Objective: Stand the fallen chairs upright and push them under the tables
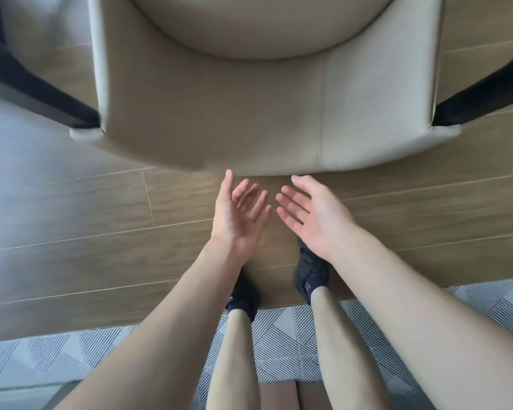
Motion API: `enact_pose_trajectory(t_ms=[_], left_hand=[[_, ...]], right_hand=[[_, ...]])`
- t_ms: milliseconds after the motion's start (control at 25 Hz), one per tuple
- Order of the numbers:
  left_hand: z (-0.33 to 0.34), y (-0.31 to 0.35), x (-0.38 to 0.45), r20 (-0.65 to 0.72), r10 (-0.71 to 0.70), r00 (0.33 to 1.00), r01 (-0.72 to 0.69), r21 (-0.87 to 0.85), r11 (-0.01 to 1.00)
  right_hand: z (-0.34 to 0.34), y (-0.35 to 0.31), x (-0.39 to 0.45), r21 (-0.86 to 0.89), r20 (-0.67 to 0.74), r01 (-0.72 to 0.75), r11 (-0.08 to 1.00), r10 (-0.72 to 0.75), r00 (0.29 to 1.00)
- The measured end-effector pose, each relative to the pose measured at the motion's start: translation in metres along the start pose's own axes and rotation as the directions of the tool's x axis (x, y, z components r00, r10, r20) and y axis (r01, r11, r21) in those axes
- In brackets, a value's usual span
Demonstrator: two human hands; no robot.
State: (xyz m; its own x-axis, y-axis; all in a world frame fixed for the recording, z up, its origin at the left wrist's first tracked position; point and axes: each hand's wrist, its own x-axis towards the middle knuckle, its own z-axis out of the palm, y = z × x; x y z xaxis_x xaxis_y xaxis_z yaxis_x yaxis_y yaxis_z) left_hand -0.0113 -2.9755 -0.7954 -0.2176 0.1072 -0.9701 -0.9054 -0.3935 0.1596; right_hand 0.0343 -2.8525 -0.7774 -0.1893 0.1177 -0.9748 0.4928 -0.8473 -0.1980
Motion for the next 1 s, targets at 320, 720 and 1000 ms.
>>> enact_pose_trajectory(t_ms=[320, 720, 1000], left_hand=[[-0.020, -0.027, 0.145, 0.003, -0.008, 1.000, 0.008, 0.024, 1.000], [-0.041, -0.025, 0.287, -0.071, 0.132, 0.989, -0.135, -0.032, 0.990], [-0.037, -0.012, 0.319, -0.228, 0.331, 0.916, -0.345, -0.026, 0.938]], right_hand=[[-0.007, 0.039, 0.139, -0.109, -0.050, -0.064, 0.992, 0.059, 0.997], [-0.006, 0.035, 0.287, -0.009, -0.185, -0.006, 1.000, 0.004, 0.983], [-0.021, 0.041, 0.320, 0.052, -0.126, 0.063, 0.997, -0.056, 0.990]])
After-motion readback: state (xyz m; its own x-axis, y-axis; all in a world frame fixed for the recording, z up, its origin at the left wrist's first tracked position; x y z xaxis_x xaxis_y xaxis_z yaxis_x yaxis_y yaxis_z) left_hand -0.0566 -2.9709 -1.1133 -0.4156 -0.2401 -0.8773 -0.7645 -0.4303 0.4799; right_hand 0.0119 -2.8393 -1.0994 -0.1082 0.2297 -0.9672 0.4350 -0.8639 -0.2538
